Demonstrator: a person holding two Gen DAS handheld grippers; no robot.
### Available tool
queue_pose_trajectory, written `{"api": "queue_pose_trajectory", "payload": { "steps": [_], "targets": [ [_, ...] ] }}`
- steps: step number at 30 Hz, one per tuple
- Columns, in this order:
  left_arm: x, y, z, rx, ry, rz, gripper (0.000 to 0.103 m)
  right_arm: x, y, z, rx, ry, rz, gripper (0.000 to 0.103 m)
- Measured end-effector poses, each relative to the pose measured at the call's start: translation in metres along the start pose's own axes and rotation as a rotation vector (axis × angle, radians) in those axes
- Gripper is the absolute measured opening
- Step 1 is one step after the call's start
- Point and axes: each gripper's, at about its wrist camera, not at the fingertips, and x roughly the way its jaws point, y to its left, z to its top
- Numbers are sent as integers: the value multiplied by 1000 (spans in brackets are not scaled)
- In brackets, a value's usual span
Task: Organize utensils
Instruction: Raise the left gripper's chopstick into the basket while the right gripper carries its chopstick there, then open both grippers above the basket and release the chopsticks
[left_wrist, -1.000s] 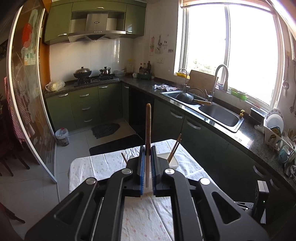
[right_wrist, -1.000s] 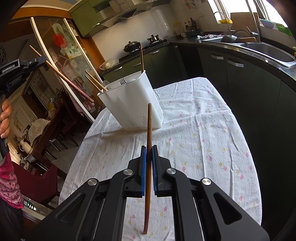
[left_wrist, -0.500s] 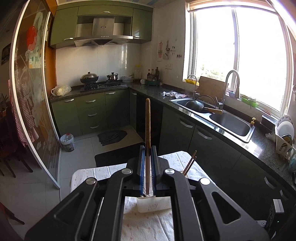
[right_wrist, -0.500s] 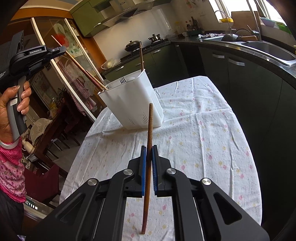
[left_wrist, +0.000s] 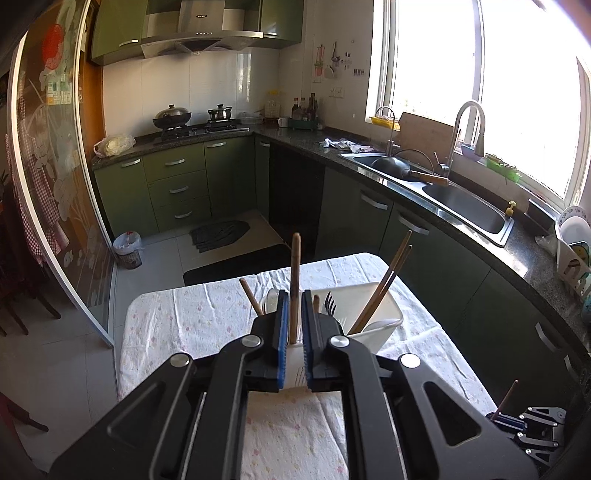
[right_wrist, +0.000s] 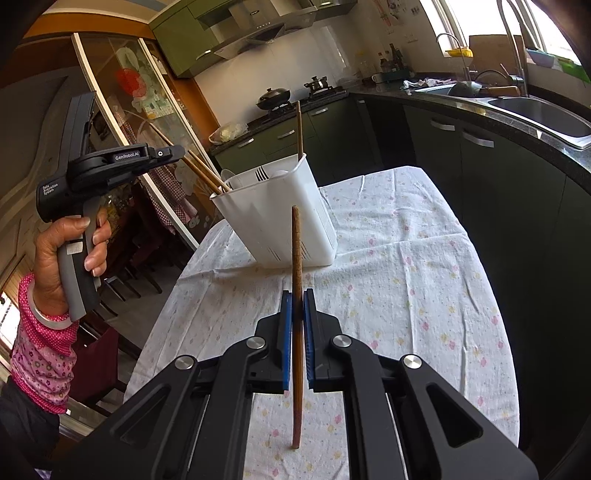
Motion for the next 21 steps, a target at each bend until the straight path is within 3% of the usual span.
{"api": "queue_pose_trajectory", "payload": {
  "steps": [6,14,16,21],
  "targets": [
    [-22,-2,-21,17,-10,-42,15,-15,25,52,-67,-100,-2,7],
    [-53,-17,-40,83,-65,-56,16,-30,80,149,-151,-356,-36,7],
    [-57,-18,-45,81,-71,-59,22,-22,88,166,-161,-397,-59,7],
    [-66,-19,-57,77,-104,-44,59,15,98,192,-181,-429,-123,7]
  ]
}}
